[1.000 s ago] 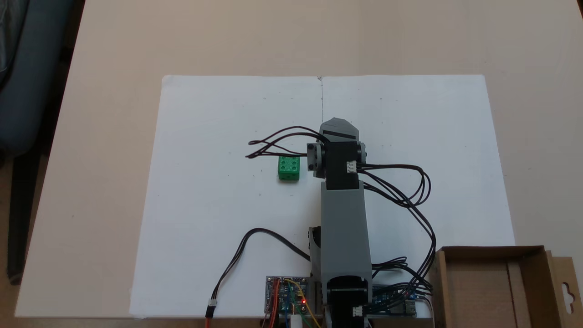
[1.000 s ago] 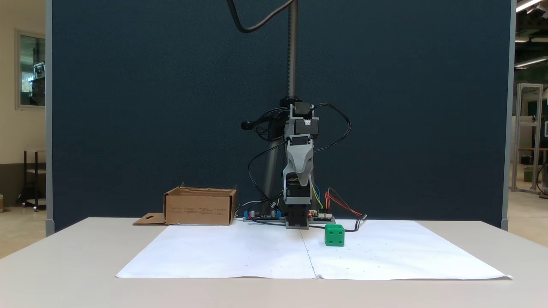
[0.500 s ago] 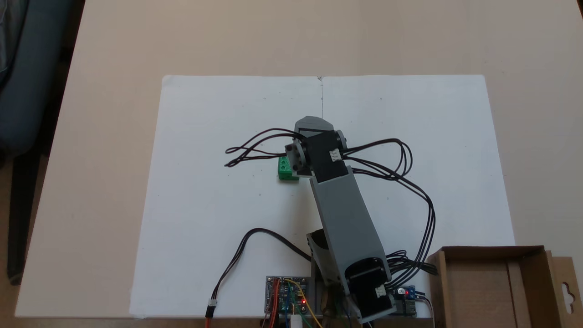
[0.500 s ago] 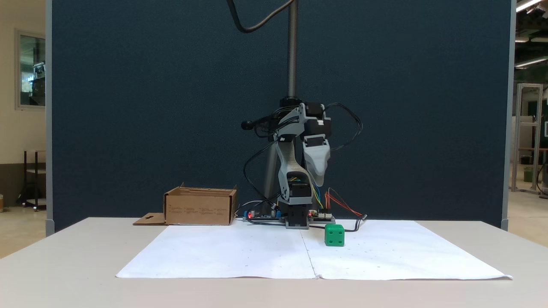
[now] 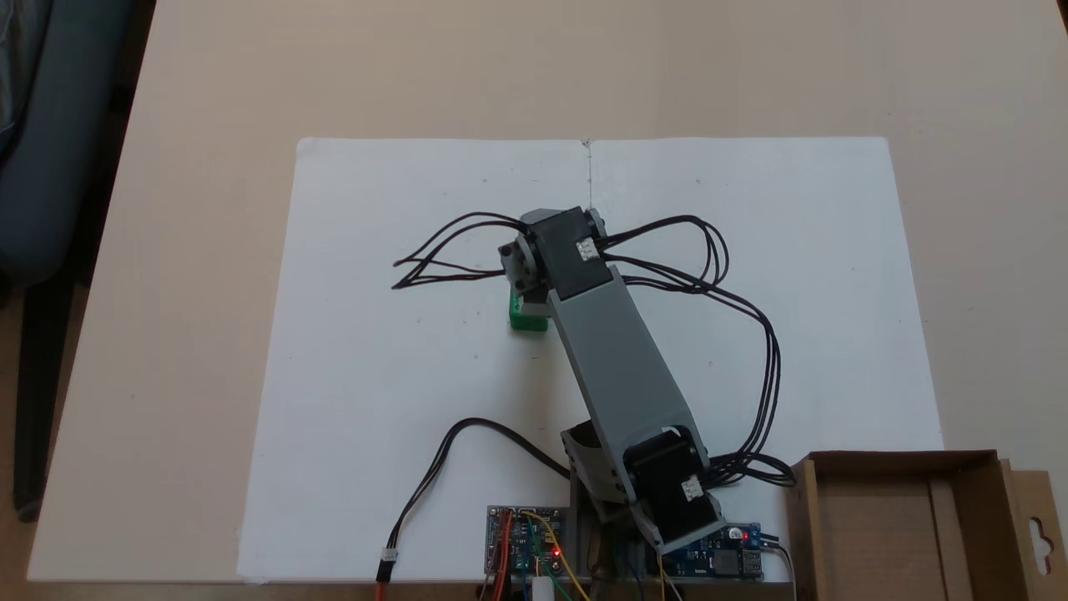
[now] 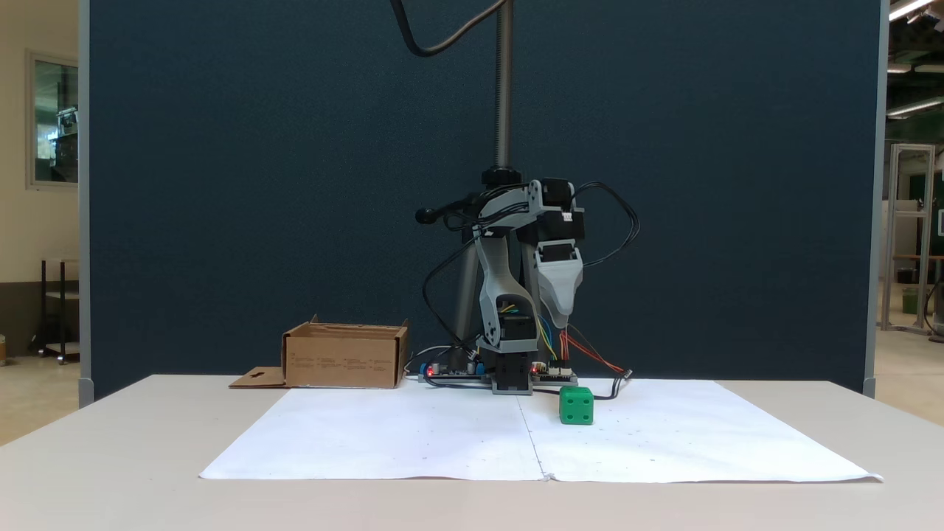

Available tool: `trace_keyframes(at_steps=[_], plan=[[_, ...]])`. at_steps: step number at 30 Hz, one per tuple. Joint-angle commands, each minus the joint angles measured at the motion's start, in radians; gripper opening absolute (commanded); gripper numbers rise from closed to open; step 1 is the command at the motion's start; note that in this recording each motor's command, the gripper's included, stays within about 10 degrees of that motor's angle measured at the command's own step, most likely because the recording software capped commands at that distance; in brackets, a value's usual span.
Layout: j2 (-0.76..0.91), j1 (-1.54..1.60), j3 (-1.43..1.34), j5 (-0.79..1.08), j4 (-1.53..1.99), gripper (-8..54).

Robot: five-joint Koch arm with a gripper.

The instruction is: Grasp a green dice and put it in the bin.

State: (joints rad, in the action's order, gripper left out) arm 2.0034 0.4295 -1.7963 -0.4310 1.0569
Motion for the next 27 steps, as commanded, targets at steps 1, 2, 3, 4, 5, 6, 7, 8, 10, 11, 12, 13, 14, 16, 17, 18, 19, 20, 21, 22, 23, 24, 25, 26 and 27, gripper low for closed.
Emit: trace_keyframes(at_steps=[1, 2, 3, 4, 5, 6, 7, 8, 10, 11, 12, 13, 14, 16, 17, 18, 19, 20, 21, 22, 23, 24, 25, 26, 27], plan=[[0.008, 0.008, 0.035, -0.074, 0.015, 43.2], [0.008, 0.008, 0.031, -0.074, 0.015, 43.2], [0.008, 0.008, 0.028, -0.074, 0.015, 43.2], [0.006, 0.009, 0.026, -0.075, 0.015, 43.2], [0.006, 0.009, 0.023, -0.078, 0.015, 43.2], [0.005, 0.009, 0.02, -0.08, 0.015, 43.2], [0.005, 0.009, 0.018, -0.081, 0.015, 43.2], [0.006, 0.009, 0.015, -0.083, 0.014, 43.2], [0.005, 0.009, 0.003, -0.098, 0.012, 43.2], [0.005, 0.009, -0.003, -0.101, 0.012, 43.2], [0.003, 0.011, -0.009, -0.107, 0.012, 43.2], [-0.002, 0.011, -0.014, -0.112, 0.012, 43.2], [-0.005, 0.011, -0.017, -0.117, 0.012, 43.2], [-0.006, 0.011, -0.025, -0.121, 0.008, 43.2], [-0.006, 0.011, -0.031, -0.126, 0.005, 43.2], [-0.009, 0.011, -0.035, -0.129, -0.002, 43.2], [-0.018, 0.011, -0.038, -0.132, -0.003, 43.2], [-0.02, 0.012, -0.041, -0.137, -0.005, 43.2], [-0.025, 0.012, -0.044, -0.138, -0.006, 43.2], [-0.031, 0.014, -0.048, -0.143, -0.011, 43.2], [-0.035, 0.015, -0.051, -0.144, -0.014, 43.3], [-0.048, 0.015, -0.051, -0.15, -0.017, 43.3], [-0.054, 0.015, -0.051, -0.16, -0.02, 43.4], [-0.061, 0.018, -0.054, -0.172, -0.026, 43.4], [-0.067, 0.021, -0.058, -0.181, -0.037, 43.4]])
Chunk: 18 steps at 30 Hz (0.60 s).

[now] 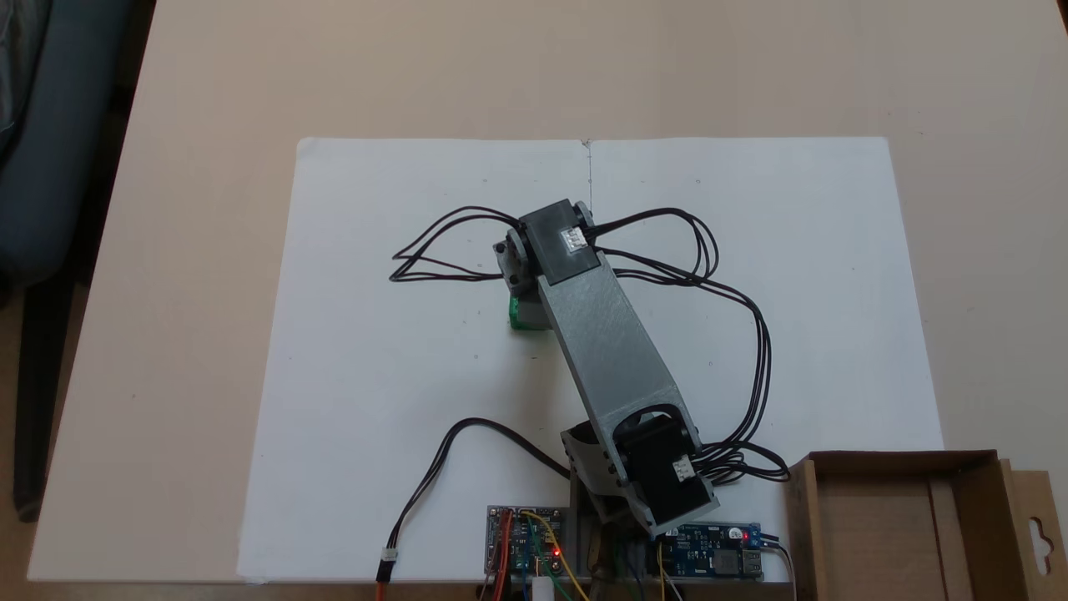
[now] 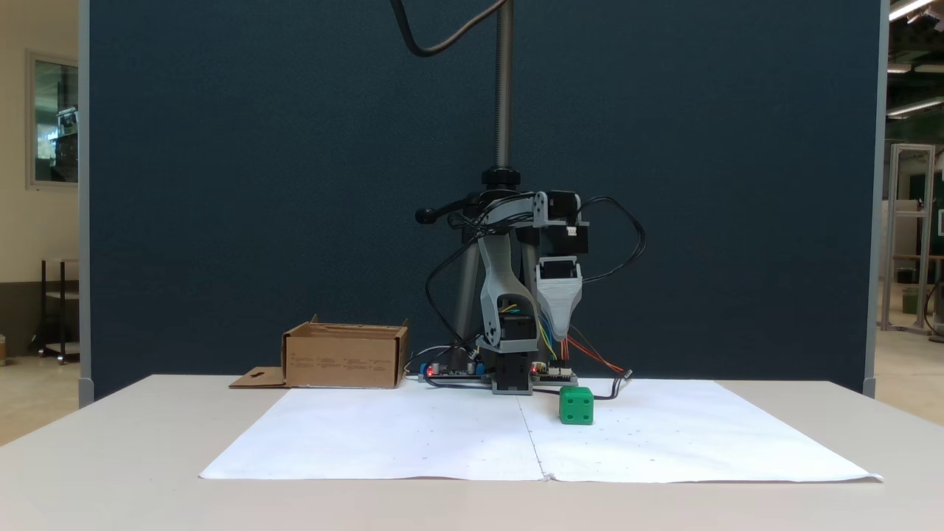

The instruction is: Grasp a green dice and put it in the bin.

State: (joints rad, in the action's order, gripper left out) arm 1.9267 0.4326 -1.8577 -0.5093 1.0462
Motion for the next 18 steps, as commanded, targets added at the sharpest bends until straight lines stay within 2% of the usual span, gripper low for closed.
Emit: trace_keyframes(at_steps=[1, 9, 18], plan=[[0.005, 0.025, -0.002, -0.115, -0.029, 43.4], [-0.005, 0.043, -0.034, -0.192, -0.058, 43.5], [-0.026, 0.061, -0.041, -0.192, -0.107, 43.8]])
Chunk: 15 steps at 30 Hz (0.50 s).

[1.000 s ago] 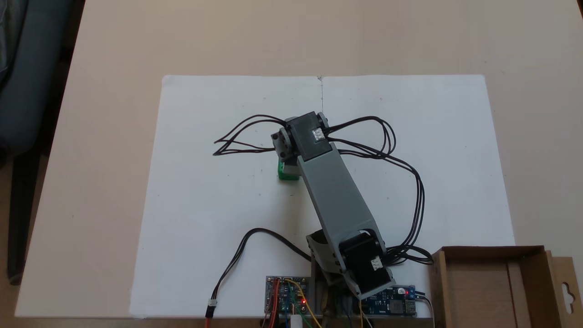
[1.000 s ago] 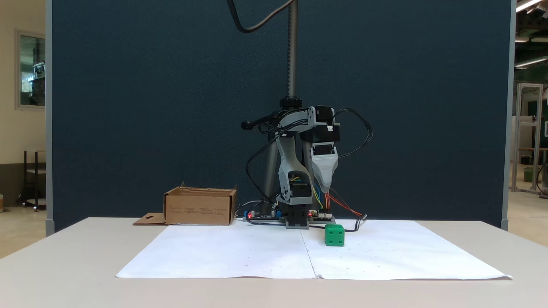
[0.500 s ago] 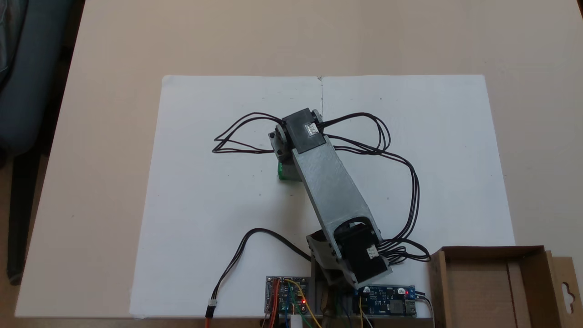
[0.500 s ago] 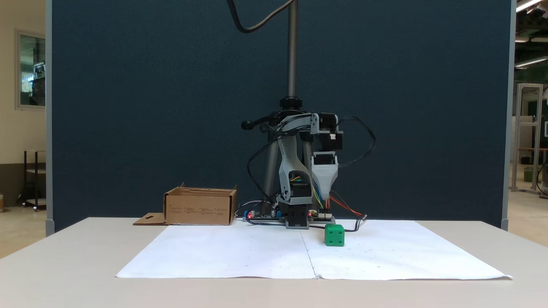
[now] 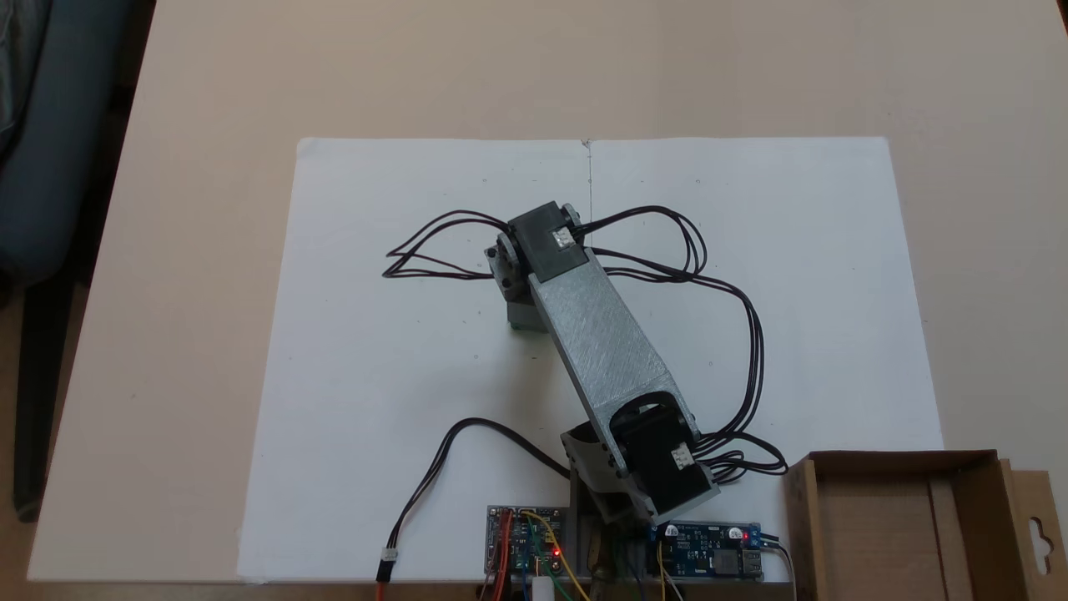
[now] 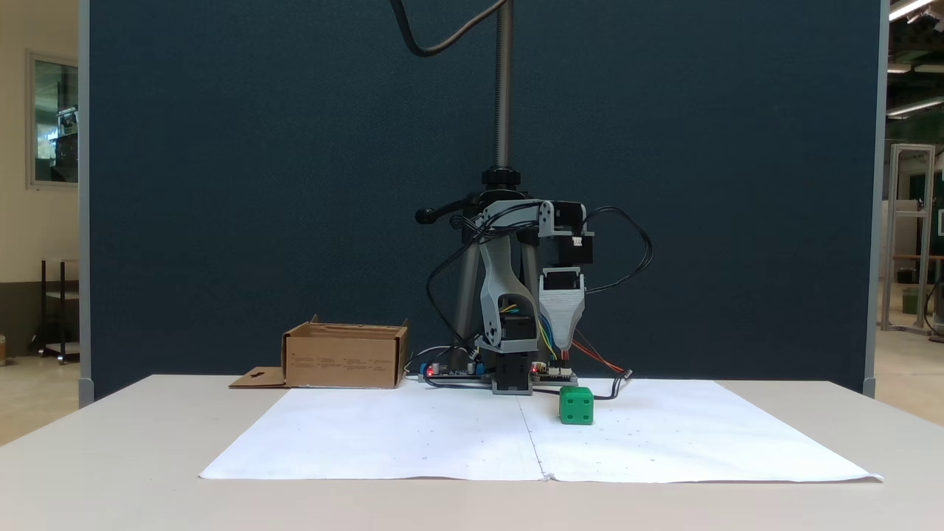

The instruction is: Grasp a green dice and put it in the bin.

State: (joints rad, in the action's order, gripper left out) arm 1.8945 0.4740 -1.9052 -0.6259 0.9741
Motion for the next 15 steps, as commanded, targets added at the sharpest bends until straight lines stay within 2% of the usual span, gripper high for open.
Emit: trace_keyframes(at_steps=[1, 15], plan=[[0.002, 0.025, 0.006, -0.075, -0.037, 43.8], [-0.095, 0.061, -0.021, -0.075, -0.051, 43.9]])
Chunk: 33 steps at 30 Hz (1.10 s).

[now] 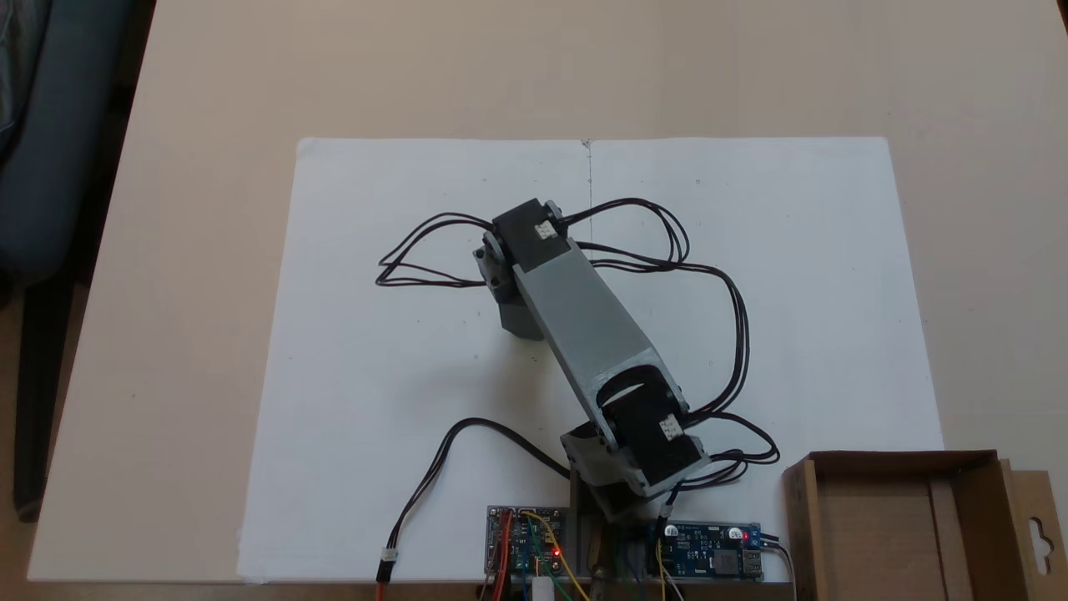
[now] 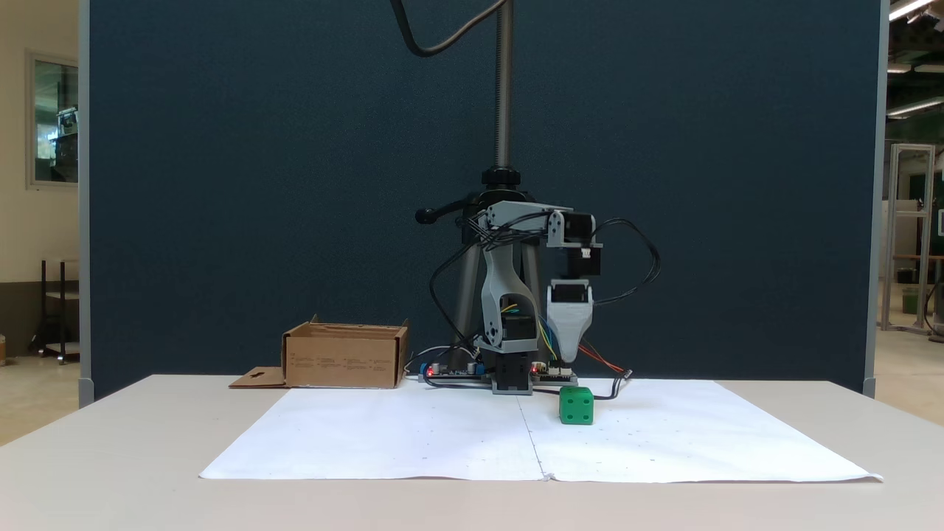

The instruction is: Grasp a green dice and put it in the bin.

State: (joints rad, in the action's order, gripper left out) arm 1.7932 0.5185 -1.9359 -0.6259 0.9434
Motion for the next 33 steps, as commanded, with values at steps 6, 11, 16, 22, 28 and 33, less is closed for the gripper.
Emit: trace_keyframes(at_steps=[6, 11, 16, 22, 28, 33], plan=[[0.0, 0.012, -0.018, -0.075, -0.037, 43.7], [-0.009, 0.009, -0.046, -0.075, -0.115, 43.6], [-0.025, 0.003, -0.057, -0.075, -0.163, 43.6], [-0.075, 0.005, -0.06, -0.075, -0.199, 43.7], [-0.13, 0.008, -0.06, -0.075, -0.199, 43.7], [-0.161, 0.009, -0.06, -0.074, -0.199, 43.7]])
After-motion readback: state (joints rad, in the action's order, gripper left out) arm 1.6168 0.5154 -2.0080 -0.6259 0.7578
